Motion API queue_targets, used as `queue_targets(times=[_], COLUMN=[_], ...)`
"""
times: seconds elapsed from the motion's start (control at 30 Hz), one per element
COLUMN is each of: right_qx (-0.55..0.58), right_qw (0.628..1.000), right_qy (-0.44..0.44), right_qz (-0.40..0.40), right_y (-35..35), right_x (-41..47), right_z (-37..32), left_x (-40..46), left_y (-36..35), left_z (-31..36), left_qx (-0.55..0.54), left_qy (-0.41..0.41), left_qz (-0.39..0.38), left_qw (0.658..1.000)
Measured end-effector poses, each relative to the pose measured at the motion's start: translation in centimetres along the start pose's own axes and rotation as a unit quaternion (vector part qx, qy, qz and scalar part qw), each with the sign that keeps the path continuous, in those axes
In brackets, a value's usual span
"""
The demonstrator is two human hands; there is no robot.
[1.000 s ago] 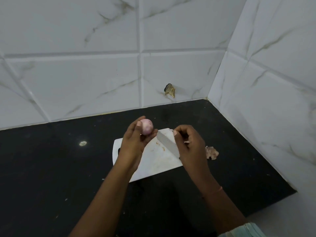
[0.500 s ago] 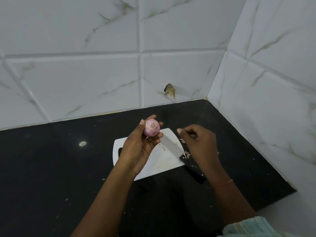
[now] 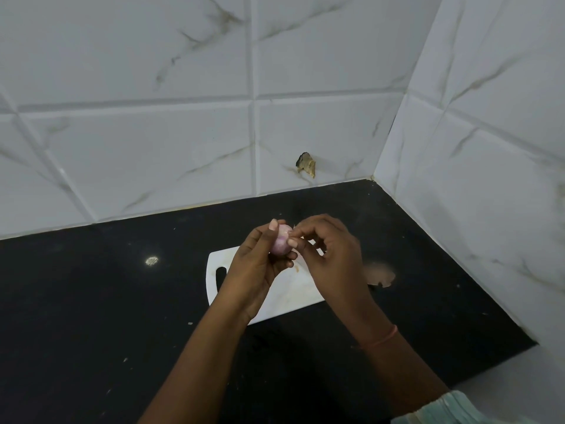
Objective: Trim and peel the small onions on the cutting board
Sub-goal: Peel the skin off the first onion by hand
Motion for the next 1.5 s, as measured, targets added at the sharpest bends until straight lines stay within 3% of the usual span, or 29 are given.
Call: queue_targets(times=[0.13,0.33,0.5,0.63,0.77,0.87,1.03,1.27,1.4,1.5], right_qx=[-0.057,-0.100,-0.170,-0.145,0.027,-0.003,-0.033,-0.071,-0.042,-0.059], right_qw=[0.996,0.991,0.983,0.986,0.999,1.000,0.998,0.996,0.992,0.984], right_qy=[-0.005,-0.001,-0.048,-0.081,-0.032,0.023,0.027,-0.015,-0.108,-0.160], right_qz=[-0.063,-0.090,-0.056,0.009,0.012,0.021,0.035,-0.045,0.040,0.051], right_y=[-0.4,-1.1,-1.0,0.4,1.0,1.1,0.9,-0.3,2.0,3.6], right_x=[0.2,0.0,-0.5,-0.7,-0.6,-0.7,-1.0,-0.4,-0.8,-1.5], right_z=[0.5,0.4,1.0,1.8,1.2,0.1,0.4,1.3,3.9,6.4], left_x=[0.0,0.1,0.0,0.0,0.0,0.1,0.1,0.2,0.1,-0.1], left_y=[0.3,0.0,-0.1,-0.3,-0.3,-0.4,-0.4,0.0,1.4,4.9], left_z=[-0.3,-0.9,-0.9,-0.5,-0.7,-0.8,-0.8,-1.2,0.0,0.5], left_qx=[0.030,0.007,-0.009,-0.016,-0.032,-0.055,-0.053,-0.047,-0.082,0.083], left_qy=[0.014,0.043,0.048,0.037,0.035,0.029,0.025,0.045,0.028,0.010], left_qz=[0.012,0.005,0.005,-0.004,-0.008,-0.006,-0.005,-0.021,0.008,0.071], left_qw=[0.999,0.999,0.999,0.999,0.999,0.998,0.998,0.998,0.996,0.994])
Point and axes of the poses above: each hand's wrist, its own x-axis towards the middle knuckle, its own y-axis out of the back of the hand, z = x × y, the point moved 6 cm from there along x, towards the middle knuckle, and after that the axes turned 12 degrees about -z, right-handed, at the moved point
